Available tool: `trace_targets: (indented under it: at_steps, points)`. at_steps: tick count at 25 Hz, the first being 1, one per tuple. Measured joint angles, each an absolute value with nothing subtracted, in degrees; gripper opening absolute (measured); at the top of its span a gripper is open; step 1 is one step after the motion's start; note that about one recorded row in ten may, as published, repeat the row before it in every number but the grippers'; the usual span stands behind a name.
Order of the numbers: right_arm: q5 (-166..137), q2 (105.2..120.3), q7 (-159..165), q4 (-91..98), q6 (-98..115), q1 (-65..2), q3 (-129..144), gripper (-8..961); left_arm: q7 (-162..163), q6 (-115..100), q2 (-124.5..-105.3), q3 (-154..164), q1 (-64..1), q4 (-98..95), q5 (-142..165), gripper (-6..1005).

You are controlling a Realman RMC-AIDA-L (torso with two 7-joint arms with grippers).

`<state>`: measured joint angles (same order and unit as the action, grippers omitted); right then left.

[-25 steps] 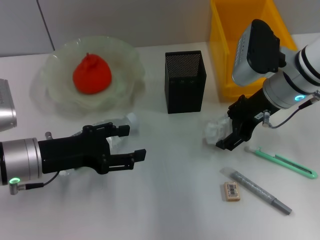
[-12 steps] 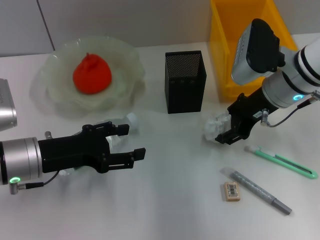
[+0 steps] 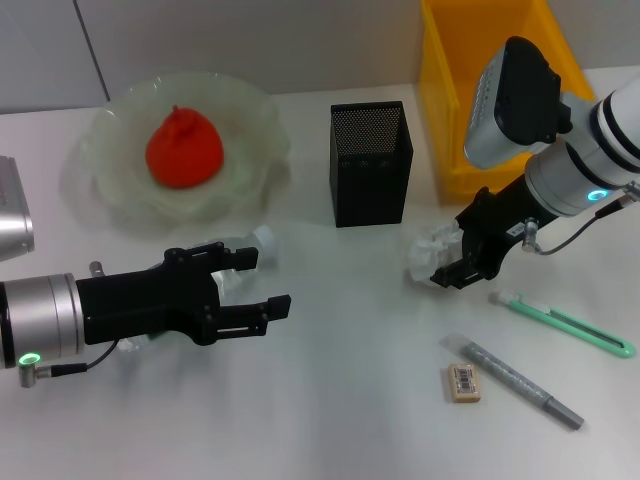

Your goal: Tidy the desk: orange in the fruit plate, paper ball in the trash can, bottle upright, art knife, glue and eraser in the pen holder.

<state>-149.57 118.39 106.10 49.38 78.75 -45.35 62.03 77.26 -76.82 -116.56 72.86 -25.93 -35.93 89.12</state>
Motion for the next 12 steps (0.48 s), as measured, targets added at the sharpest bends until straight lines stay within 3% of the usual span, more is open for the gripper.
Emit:
trace_targets:
  at_steps: [12]
  points:
    - [-145.4,117.59,105.9,54.8,87.5,-44.7,53.3,464,77.3,-76.7,-116.41,72.9,-26.0,-36.1,89.1,814]
